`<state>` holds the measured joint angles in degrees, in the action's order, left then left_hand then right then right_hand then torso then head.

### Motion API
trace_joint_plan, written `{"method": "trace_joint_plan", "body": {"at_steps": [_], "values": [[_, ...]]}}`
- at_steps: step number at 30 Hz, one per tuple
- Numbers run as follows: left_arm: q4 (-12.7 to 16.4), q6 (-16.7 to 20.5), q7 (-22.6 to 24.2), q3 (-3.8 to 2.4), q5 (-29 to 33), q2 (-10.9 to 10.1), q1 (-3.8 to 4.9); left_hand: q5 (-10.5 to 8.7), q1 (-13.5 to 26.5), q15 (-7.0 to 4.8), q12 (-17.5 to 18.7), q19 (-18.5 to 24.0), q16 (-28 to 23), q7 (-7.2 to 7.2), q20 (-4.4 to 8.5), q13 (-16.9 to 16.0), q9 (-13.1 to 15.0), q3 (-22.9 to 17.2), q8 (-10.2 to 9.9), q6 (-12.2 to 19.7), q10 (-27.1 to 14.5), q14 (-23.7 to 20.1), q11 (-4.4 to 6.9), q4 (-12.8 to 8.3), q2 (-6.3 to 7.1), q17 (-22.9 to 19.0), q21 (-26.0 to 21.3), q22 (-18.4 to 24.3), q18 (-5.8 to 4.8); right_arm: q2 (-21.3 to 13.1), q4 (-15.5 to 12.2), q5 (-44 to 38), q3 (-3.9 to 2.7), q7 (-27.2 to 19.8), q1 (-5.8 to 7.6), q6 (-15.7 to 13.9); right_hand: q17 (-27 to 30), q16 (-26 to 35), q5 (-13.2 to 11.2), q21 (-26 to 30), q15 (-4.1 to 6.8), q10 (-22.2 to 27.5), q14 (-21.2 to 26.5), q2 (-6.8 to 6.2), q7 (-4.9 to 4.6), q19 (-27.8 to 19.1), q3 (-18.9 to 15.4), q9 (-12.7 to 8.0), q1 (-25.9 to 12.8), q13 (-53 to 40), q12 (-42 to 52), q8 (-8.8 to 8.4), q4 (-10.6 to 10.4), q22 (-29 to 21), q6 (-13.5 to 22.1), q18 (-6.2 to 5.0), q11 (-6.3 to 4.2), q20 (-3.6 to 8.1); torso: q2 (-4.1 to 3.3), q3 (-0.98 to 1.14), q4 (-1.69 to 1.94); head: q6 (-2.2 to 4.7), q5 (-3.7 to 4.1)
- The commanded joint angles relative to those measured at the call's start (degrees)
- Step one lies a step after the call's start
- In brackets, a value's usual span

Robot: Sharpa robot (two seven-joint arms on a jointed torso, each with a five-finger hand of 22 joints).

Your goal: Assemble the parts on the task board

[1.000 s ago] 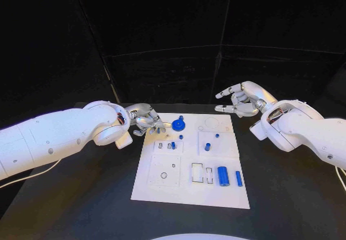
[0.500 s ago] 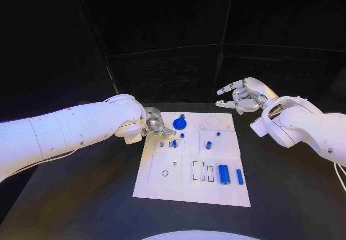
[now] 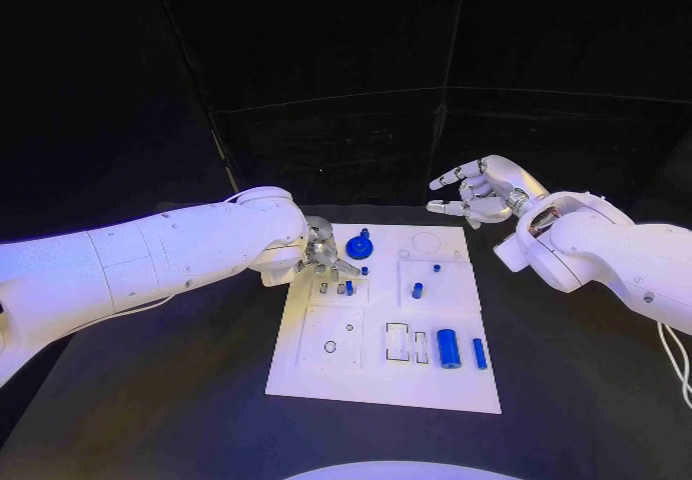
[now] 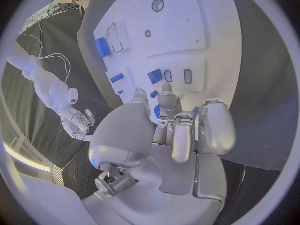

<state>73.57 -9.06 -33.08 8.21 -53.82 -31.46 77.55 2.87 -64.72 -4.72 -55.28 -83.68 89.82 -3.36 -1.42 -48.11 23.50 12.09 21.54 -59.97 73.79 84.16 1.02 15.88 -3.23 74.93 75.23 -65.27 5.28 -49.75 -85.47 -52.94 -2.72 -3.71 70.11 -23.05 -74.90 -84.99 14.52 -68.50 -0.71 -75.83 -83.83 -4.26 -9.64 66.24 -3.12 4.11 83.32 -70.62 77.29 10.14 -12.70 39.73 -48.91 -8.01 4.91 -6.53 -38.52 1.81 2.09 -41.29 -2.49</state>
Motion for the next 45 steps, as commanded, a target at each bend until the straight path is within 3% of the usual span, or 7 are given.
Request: {"method": "trace_joint_plan", "body": {"at_steps": [1, 8, 18, 45], "values": [[-0.77, -2.58, -0.98, 0.00, -0.74, 0.78, 0.10, -0.14, -0.27, -0.07, -0.04, -0.36, 0.18, 0.07, 0.22, 0.15, 0.20, 0.41, 0.24, 0.53, -0.36, 5.84, -0.03, 0.07, -0.55, 15.07, 0.11, 0.13, -0.80, 0.19, 0.10, 0.34, -0.06, 0.80, 0.12, 0.43, -2.67, 0.37, 0.26, 0.44, 0.41, 0.25, -3.27, 0.46, -0.11, -0.20, -0.29, -0.09, -0.22, 0.19, -0.39, 0.26, 0.10, -0.20, -0.24, -0.76, -0.14, 0.15, 0.00, -0.04, 0.10, -0.24, 0.00], [-2.46, -3.65, -1.00, 0.02, -0.74, 2.53, 0.07, -0.12, -0.89, -0.02, 0.15, -0.27, 0.18, 0.01, 0.19, 0.33, 0.72, 0.57, 0.47, 0.99, -0.75, 5.84, -0.09, -0.21, -0.71, 15.07, 0.09, 0.16, -0.78, 0.79, 0.63, 0.34, -0.06, 1.35, 0.12, 0.70, -2.41, 0.54, 0.75, 0.73, 0.45, 0.34, -3.22, 0.71, -0.09, -0.34, -0.36, -0.11, -0.24, 0.36, -0.50, 0.35, 0.24, -0.69, -0.18, -0.84, -0.18, 0.18, -0.03, -0.05, -0.11, -0.40, -0.05], [-3.77, -5.11, -1.02, 0.04, -0.73, 3.90, 0.00, -0.11, -1.89, 0.07, 0.30, -0.13, 0.18, -0.09, 0.11, 0.45, 1.49, 0.65, 0.83, 1.56, -1.20, 5.84, -0.18, -0.71, -1.04, 15.07, 0.07, 0.17, -0.76, 1.30, 1.12, 0.34, -0.05, 1.67, 0.12, 1.14, -2.28, 0.61, 0.92, 0.89, 0.46, 0.40, -3.20, 0.77, -0.08, -0.46, -0.37, -0.12, -0.19, 0.44, -0.56, 0.38, 0.33, -1.01, -0.15, -0.89, -0.18, 0.20, -0.04, -0.06, 0.01, -0.63, -0.01], [-5.04, -8.74, -1.47, 0.15, -0.73, 4.99, -0.22, -0.10, -5.54, 0.14, 0.05, 0.01, 0.18, -0.15, -0.02, 0.02, 3.75, -0.70, 2.02, 2.62, -1.55, 5.84, -0.23, -3.45, -2.41, 15.07, 0.31, -0.35, -0.78, 1.80, 1.53, 0.34, -0.05, 1.60, 0.11, 1.67, -2.24, 0.66, 1.17, 0.97, 0.49, 0.34, -3.20, 1.02, -0.05, -0.42, -0.34, -0.11, -0.11, 0.40, -0.53, 0.50, 0.47, -1.07, -0.20, -0.89, -0.22, 0.22, -0.06, -0.07, 0.01, -1.40, 0.05]]}}
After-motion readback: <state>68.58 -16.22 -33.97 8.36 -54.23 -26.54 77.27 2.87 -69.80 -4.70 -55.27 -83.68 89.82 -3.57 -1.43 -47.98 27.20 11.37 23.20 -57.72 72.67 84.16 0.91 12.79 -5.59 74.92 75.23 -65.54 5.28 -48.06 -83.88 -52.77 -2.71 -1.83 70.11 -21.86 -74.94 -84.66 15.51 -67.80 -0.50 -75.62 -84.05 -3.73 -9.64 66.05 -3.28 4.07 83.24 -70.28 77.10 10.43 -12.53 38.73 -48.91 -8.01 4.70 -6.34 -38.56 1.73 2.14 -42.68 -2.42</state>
